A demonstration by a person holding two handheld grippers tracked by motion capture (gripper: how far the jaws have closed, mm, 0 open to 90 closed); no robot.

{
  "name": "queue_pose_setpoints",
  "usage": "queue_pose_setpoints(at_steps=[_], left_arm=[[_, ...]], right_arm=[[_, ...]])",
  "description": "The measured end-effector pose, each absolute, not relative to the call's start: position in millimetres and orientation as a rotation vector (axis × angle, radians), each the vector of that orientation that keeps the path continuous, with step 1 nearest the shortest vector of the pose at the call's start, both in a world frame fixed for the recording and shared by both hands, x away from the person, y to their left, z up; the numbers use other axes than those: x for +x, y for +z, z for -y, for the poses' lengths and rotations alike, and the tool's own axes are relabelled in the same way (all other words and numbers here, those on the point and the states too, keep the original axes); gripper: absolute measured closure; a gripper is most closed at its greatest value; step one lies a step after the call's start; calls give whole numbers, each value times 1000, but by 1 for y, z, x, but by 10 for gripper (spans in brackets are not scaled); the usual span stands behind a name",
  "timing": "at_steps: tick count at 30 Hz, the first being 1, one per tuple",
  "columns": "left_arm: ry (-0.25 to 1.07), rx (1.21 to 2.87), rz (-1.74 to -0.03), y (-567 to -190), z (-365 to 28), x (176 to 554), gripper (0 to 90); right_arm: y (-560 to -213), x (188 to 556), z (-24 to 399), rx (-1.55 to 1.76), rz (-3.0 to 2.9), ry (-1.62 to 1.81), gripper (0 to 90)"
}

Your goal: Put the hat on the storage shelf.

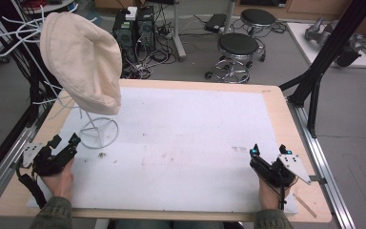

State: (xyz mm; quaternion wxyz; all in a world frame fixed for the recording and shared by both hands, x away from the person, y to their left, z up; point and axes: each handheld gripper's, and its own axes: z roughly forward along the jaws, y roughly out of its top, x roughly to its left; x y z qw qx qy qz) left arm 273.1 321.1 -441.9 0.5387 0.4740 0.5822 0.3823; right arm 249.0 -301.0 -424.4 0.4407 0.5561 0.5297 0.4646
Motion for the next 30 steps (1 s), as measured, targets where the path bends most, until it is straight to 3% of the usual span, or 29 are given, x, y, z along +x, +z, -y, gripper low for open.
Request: queue_pose_setpoints(at_steps=[30], left_arm=[[909, 1136, -1388, -442, -322, 274, 306]], right_arm=[[-429, 251, 295, 1375, -1375, 1149, 108]])
